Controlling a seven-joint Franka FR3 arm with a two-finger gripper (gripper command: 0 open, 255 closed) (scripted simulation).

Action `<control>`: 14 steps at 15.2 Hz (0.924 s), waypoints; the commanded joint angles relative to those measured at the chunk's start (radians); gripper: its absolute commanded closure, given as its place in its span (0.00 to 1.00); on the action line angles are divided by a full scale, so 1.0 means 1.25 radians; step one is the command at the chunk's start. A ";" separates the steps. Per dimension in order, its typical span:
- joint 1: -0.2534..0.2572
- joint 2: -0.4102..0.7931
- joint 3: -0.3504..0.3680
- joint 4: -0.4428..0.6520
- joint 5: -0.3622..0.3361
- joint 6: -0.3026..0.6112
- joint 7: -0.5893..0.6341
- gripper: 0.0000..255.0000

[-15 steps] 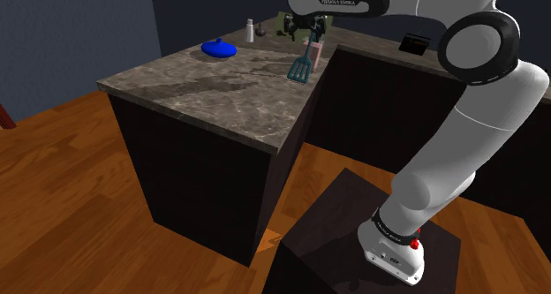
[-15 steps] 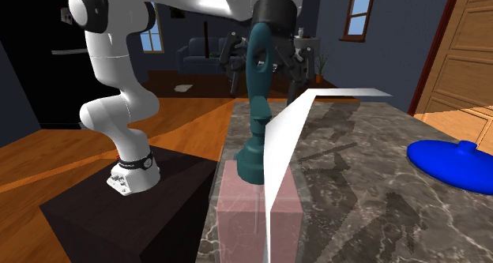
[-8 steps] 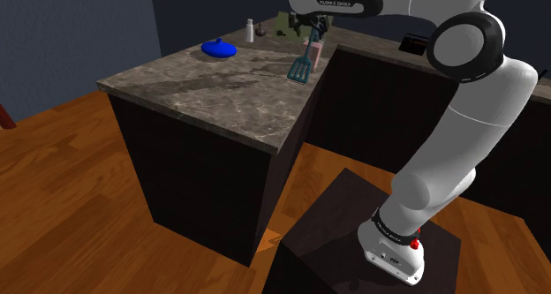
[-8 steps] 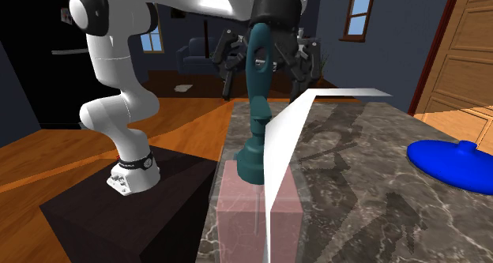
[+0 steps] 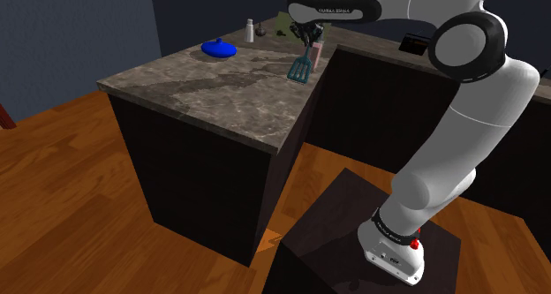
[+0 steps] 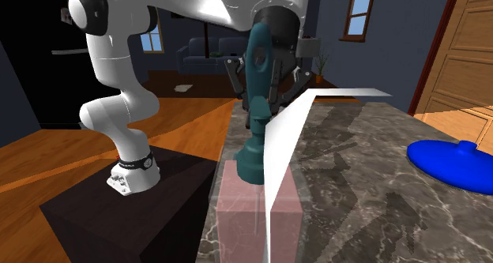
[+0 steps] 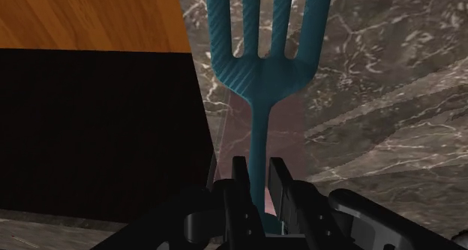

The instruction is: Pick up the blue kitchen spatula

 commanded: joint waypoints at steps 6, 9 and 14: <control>0.000 -0.001 0.000 -0.002 0.000 0.001 0.000 1.00; 0.002 0.004 0.001 0.024 0.001 -0.017 -0.011 1.00; 0.008 0.016 0.004 0.089 0.001 -0.064 -0.039 1.00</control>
